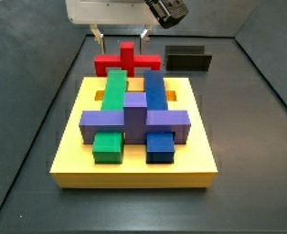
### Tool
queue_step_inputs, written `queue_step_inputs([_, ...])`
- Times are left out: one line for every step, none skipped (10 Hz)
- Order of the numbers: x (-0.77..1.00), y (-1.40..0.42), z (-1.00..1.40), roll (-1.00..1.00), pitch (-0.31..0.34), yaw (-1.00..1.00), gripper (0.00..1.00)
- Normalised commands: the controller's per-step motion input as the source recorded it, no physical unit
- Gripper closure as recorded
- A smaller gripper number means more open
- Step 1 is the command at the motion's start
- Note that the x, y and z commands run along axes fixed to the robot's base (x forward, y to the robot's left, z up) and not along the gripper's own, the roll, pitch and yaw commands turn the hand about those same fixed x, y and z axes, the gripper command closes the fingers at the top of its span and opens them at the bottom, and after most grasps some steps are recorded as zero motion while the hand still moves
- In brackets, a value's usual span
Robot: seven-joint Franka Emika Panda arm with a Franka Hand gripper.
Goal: Pick up the red object. Move up. Move to above the board. Insert the red object.
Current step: Pick up the red object.
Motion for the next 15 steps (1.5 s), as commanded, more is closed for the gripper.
queue_step_inputs([-0.11, 0.0, -0.09, 0.07, 0.0, 0.0, 0.0])
queue_step_inputs([-0.11, 0.0, -0.11, 0.07, 0.0, 0.0, 0.0])
queue_step_inputs([-0.05, 0.0, -0.12, 0.07, 0.0, -0.07, 0.0])
queue_step_inputs([-0.02, 0.0, -0.17, 0.12, 0.0, -0.08, 0.0])
queue_step_inputs([0.0, 0.13, -0.13, 0.04, 0.0, -0.05, 0.0])
queue_step_inputs([0.0, 0.0, -0.07, 0.0, 0.0, 0.0, 0.0])
queue_step_inputs([0.01, 0.03, -0.1, 0.0, 0.0, 0.0, 0.0])
queue_step_inputs([0.03, 0.0, -0.02, 0.01, 0.0, 0.0, 0.0])
queue_step_inputs([0.0, 0.0, 0.0, 0.02, 0.0, 0.0, 0.0])
queue_step_inputs([0.0, 0.07, 0.0, 0.06, 0.0, -0.07, 0.0])
queue_step_inputs([0.0, 0.13, -0.02, 0.08, 0.0, -0.13, 0.0])
queue_step_inputs([0.0, 0.03, -0.01, 0.09, 0.0, -0.05, 0.0])
queue_step_inputs([0.0, 0.0, 0.0, 0.04, 0.009, 0.0, 0.0])
queue_step_inputs([0.0, -0.1, 0.0, 0.0, 0.0, 0.0, 0.0])
queue_step_inputs([0.11, -0.25, 0.0, 0.08, 0.0, -0.01, 0.0])
